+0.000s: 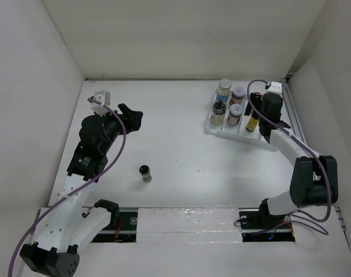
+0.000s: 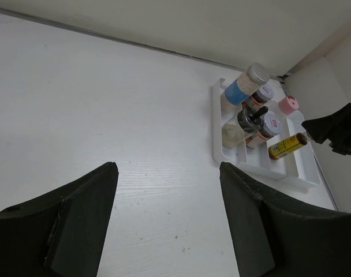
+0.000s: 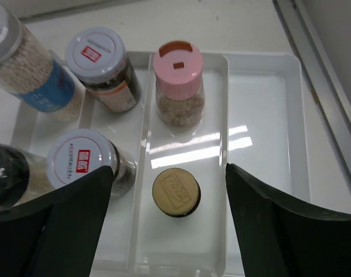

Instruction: Organize the condiment bottles

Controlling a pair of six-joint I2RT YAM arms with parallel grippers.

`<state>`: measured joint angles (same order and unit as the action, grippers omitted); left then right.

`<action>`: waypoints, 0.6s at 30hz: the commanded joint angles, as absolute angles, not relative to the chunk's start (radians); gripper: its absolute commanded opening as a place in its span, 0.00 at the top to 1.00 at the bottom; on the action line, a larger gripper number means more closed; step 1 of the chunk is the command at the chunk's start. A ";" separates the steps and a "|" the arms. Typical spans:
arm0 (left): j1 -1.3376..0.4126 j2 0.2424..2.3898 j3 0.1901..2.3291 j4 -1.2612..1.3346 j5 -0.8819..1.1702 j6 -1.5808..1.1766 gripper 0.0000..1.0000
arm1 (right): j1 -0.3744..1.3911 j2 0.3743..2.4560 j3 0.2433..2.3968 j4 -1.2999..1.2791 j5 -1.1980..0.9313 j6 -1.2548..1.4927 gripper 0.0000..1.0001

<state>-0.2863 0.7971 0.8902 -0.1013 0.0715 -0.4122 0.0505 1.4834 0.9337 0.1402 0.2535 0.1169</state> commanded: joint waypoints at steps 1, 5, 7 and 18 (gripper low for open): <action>-0.288 0.798 0.896 -0.064 0.083 -0.408 0.33 | 0.054 1.355 0.942 0.190 0.265 0.129 0.15; -0.288 0.787 0.896 -0.064 0.072 -0.408 0.33 | 0.115 1.223 0.933 0.178 0.181 0.107 0.18; -0.288 0.776 0.896 -0.064 0.060 -0.408 0.33 | 0.184 1.207 0.933 0.210 0.105 0.080 0.24; -0.288 0.718 0.896 -0.087 -0.051 -0.426 0.33 | 0.869 1.472 0.953 0.201 -0.288 -0.130 0.08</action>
